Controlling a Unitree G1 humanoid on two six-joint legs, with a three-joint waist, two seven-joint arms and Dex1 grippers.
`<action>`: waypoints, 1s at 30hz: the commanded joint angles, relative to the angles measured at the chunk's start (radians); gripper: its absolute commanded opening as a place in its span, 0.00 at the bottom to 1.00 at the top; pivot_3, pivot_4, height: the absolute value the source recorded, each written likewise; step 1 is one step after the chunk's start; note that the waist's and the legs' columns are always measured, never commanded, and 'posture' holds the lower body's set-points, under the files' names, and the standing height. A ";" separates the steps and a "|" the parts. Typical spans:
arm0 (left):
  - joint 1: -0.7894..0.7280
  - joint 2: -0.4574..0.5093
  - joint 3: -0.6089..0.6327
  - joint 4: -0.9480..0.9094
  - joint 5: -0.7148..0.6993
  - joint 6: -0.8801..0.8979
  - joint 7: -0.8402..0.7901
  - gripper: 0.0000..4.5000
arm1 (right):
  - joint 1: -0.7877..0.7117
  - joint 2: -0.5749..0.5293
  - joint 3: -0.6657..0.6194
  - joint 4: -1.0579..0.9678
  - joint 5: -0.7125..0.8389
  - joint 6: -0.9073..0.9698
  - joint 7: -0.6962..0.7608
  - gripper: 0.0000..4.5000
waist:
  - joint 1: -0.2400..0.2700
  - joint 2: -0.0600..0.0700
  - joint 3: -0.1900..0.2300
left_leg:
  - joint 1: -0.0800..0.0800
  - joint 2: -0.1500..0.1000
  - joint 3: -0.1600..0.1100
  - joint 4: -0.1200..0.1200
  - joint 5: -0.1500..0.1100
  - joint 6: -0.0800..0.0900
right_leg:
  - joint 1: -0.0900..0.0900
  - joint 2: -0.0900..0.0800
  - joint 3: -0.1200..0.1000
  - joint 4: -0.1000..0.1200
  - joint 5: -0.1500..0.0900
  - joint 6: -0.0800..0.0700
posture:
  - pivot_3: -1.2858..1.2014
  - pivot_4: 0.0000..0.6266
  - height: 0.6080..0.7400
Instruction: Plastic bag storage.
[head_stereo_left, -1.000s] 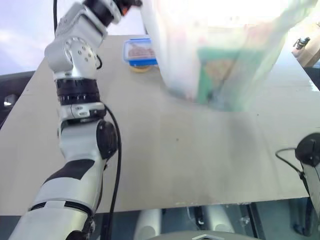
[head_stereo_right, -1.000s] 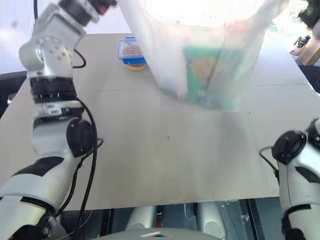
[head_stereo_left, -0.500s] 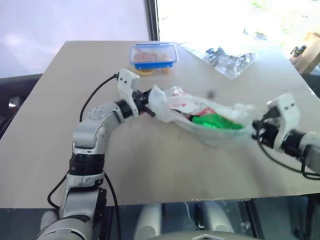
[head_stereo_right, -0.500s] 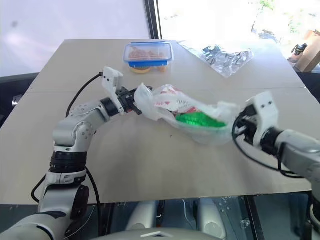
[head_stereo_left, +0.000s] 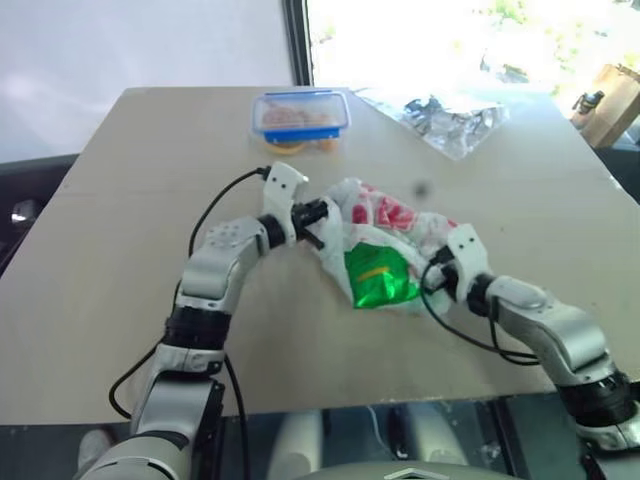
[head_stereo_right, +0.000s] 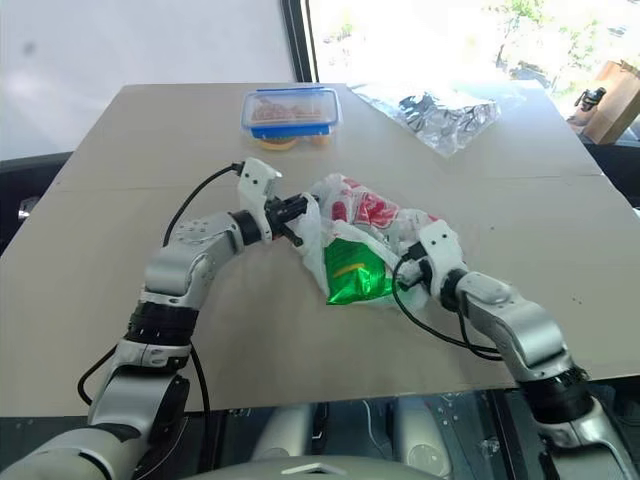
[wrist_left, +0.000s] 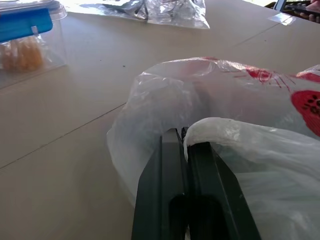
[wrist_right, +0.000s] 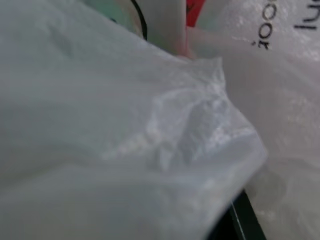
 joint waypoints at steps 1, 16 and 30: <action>-0.060 -0.013 0.045 0.022 0.012 -0.067 0.038 0.02 | -0.091 0.005 -0.042 0.165 -0.119 -0.142 -0.012 0.00 | 0.002 -0.001 0.001 | 0.000 0.000 0.000 0.000 0.000 0.000 | 0.000 0.000 0.000 0.000 0.000 0.000 | 0.52 0.24 1.00; 0.300 0.126 0.202 -0.504 -0.184 -0.005 -0.070 0.00 | 0.400 -0.226 -0.369 -0.557 0.001 -0.129 0.193 0.30 | 0.001 0.000 0.001 | 0.000 0.000 -0.003 -0.012 -0.001 -0.001 | 0.000 -0.003 0.001 -0.012 0.000 0.000 | 0.52 0.24 1.00; 0.563 0.278 0.346 -0.463 -0.280 -0.093 -0.296 0.40 | 0.982 -0.147 -0.708 -0.769 0.138 -0.221 0.358 1.00 | 0.005 -0.003 -0.002 | 0.003 0.004 -0.003 -0.010 0.000 0.000 | 0.004 -0.003 0.000 -0.014 0.000 0.000 | 0.52 0.24 1.00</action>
